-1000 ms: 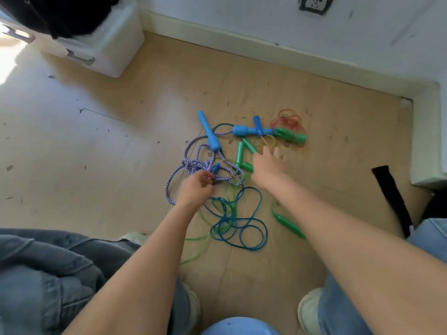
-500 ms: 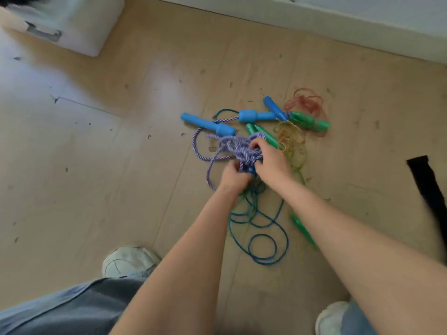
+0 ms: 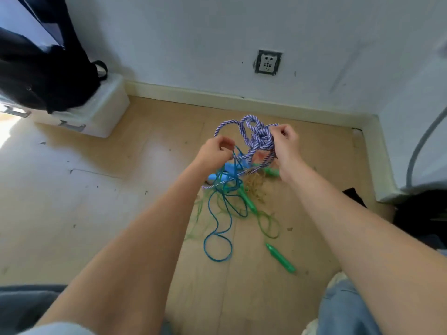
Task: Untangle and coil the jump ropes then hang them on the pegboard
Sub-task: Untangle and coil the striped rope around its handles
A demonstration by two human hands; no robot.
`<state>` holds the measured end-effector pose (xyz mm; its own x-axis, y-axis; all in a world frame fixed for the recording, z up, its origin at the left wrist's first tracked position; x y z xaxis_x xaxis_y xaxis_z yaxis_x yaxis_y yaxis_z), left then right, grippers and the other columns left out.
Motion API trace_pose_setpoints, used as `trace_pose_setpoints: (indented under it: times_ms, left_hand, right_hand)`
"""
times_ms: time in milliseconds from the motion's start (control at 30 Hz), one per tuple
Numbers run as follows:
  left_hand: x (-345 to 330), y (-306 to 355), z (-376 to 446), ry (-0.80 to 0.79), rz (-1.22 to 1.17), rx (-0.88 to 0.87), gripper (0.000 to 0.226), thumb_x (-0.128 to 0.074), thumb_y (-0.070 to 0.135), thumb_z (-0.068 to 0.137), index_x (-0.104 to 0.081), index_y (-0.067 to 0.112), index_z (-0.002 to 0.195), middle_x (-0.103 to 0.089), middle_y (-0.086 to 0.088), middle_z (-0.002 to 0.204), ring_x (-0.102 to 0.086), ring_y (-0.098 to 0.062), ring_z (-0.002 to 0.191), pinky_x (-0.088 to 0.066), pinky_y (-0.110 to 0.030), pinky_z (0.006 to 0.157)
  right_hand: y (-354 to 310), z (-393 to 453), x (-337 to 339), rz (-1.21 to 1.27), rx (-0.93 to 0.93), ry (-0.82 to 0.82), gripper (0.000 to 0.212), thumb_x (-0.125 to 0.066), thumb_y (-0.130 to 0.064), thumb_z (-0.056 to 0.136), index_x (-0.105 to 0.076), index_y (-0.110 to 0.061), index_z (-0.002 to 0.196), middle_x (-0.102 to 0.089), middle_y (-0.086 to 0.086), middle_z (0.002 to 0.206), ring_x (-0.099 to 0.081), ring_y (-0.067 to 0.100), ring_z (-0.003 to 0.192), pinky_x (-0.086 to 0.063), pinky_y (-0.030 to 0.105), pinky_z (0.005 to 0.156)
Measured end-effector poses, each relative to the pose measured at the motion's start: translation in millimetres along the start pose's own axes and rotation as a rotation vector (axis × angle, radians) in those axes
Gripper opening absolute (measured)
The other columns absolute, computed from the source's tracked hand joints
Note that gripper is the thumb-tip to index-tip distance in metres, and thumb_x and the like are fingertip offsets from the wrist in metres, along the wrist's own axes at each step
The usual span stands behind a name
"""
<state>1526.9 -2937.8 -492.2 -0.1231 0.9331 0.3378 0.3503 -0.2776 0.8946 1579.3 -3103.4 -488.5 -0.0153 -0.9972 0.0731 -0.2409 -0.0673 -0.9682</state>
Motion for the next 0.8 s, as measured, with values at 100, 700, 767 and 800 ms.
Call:
trace_pose_setpoints:
  times_ms: [100, 700, 767, 800]
  left_hand:
    - [20.2, 39.2, -13.0, -0.159, 0.256, 0.036, 0.036, -0.042, 0.002, 0.088, -0.055, 0.014, 0.120, -0.054, -0.003, 0.113, -0.052, -0.019, 0.090, -0.048, -0.033, 0.083]
    - [52.6, 137.4, -116.7, -0.107, -0.011, -0.257, 0.016, -0.059, 0.001, 0.087, -0.067, 0.011, 0.097, -0.072, -0.001, 0.088, -0.068, -0.008, 0.076, -0.054, -0.016, 0.069]
    - [56.4, 142.3, -114.3, -0.071, -0.006, -0.285, 0.015, -0.061, 0.002, 0.085, -0.066, 0.006, 0.098, -0.072, -0.006, 0.091, -0.068, -0.012, 0.079, -0.056, -0.022, 0.075]
    - [55.7, 146.5, -113.2, -0.071, -0.009, -0.306, 0.014, -0.063, 0.002, 0.083, -0.066, 0.007, 0.096, -0.072, -0.007, 0.091, -0.068, -0.013, 0.079, -0.056, -0.022, 0.075]
  right_hand:
    - [-52.6, -14.2, -0.1, -0.084, 0.171, -0.076, 0.019, -0.057, -0.018, 0.090, -0.049, -0.026, 0.075, -0.054, -0.004, 0.081, -0.052, 0.018, 0.080, -0.044, 0.034, 0.073]
    - [-141.5, -118.3, 11.2, -0.171, 0.083, -0.434, 0.015, -0.053, 0.003, 0.089, -0.058, -0.011, 0.086, -0.061, 0.009, 0.089, -0.060, 0.020, 0.081, -0.051, 0.040, 0.091]
    - [-134.2, -125.5, 1.8, -0.184, 0.049, -0.553, 0.017, -0.064, -0.001, 0.082, -0.058, -0.009, 0.096, -0.065, 0.011, 0.097, -0.062, 0.021, 0.089, -0.051, 0.039, 0.089]
    - [-129.1, -127.5, -1.9, -0.181, 0.022, -0.589, 0.023, -0.070, -0.009, 0.079, -0.059, -0.011, 0.098, -0.067, 0.007, 0.095, -0.063, 0.018, 0.087, -0.053, 0.033, 0.083]
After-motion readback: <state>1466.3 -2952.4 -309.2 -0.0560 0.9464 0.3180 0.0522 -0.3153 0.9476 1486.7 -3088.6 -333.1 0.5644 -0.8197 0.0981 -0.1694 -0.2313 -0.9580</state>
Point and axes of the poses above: each hand's wrist, its own z-axis towards the middle knuckle, its own x-axis out of the back of the hand, y = z × x, the point moved 9 cm from there along z, towards the middle knuckle
